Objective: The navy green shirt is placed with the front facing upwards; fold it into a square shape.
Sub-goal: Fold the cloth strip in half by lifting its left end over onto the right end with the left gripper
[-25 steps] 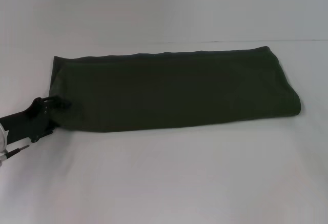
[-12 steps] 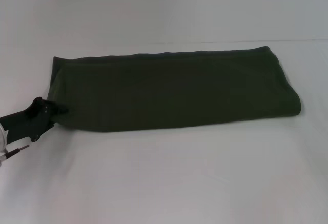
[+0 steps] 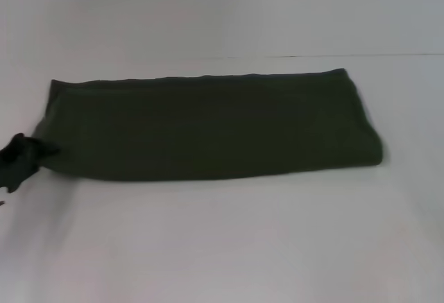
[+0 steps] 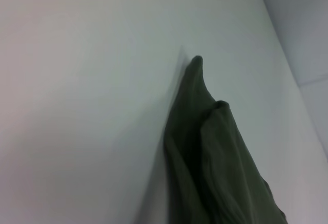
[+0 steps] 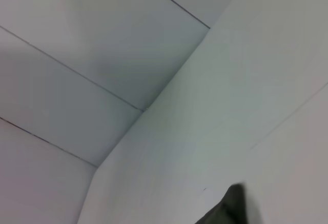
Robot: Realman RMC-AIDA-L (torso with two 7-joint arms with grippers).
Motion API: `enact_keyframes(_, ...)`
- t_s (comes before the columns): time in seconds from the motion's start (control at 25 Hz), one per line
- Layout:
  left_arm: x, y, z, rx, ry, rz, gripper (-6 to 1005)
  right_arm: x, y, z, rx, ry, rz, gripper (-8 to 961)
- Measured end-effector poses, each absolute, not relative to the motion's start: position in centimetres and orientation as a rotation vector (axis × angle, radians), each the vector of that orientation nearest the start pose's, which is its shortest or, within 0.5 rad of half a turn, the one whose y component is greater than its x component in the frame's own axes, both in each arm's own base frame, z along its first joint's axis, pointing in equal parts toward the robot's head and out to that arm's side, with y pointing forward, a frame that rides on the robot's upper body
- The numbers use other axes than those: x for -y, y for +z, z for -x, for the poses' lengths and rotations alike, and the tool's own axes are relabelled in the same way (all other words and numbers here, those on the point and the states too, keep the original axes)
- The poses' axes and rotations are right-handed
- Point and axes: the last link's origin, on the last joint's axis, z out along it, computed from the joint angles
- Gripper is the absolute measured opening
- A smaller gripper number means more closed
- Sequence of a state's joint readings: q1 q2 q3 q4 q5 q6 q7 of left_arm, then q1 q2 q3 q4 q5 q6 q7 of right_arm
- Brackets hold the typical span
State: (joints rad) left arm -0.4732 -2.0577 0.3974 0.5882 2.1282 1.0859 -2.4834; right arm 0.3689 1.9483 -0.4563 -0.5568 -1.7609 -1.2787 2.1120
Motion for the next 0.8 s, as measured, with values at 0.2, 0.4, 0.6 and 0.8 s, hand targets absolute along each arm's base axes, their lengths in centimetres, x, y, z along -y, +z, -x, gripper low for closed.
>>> enact_keyframes(0.2,-33.7,5.7,38.4,2.009,-0.856,1.355,115,-32.6,10.2,-37.4,-1.666,1.092,1.619,744)
enact_keyframes(0.4,-33.5,7.1,39.6,1.980,-0.851,1.284,115,-32.6,10.2,-37.5,-1.668,1.087,1.610,744)
enact_keyframes(0.6,-33.9,7.5,38.8,1.959,-0.874,1.329,115,-32.6,10.1,-37.5,-1.671,1.085,1.613,744)
enact_keyframes(0.8,-35.4,7.6,35.0,1.927,-1.022,1.512,115,-32.6,9.8,-37.5,-1.678,1.084,1.617,744)
